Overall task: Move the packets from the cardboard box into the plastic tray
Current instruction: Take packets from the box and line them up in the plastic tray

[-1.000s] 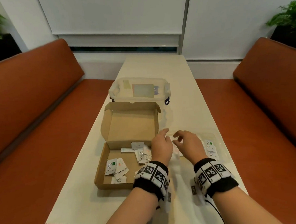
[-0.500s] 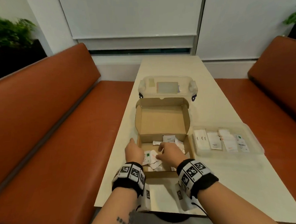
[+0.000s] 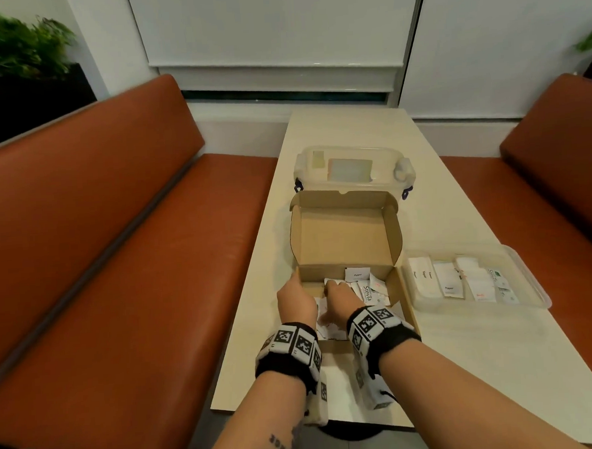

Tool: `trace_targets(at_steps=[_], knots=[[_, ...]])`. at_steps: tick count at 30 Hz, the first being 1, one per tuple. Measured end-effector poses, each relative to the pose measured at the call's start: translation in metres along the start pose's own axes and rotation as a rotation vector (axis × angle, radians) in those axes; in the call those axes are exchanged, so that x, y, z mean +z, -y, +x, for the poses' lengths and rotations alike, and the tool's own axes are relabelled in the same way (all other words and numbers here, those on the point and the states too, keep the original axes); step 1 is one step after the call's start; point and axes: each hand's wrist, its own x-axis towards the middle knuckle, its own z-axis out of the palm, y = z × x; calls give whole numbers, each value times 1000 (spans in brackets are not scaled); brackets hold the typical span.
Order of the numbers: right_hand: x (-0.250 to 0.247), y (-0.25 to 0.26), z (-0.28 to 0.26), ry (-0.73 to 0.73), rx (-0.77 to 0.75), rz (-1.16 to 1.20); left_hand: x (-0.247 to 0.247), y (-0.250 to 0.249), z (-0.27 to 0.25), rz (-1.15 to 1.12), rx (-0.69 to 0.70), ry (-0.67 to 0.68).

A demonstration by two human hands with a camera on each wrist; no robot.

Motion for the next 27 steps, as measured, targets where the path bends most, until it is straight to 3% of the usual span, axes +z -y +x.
trace_targets(at_steps=[3, 7, 15, 27], knots=[[-4, 1, -1, 75, -18, 21, 1, -1, 1, 4, -20, 3], [-5, 6, -3, 167, -110, -247, 2, -1, 0, 2, -34, -10], [-10, -3, -5, 177, -190, -477, 5, -1, 0, -14, -42, -33], [-4, -6, -10, 296, -233, -196, 6, -1, -1, -7, -63, -55]])
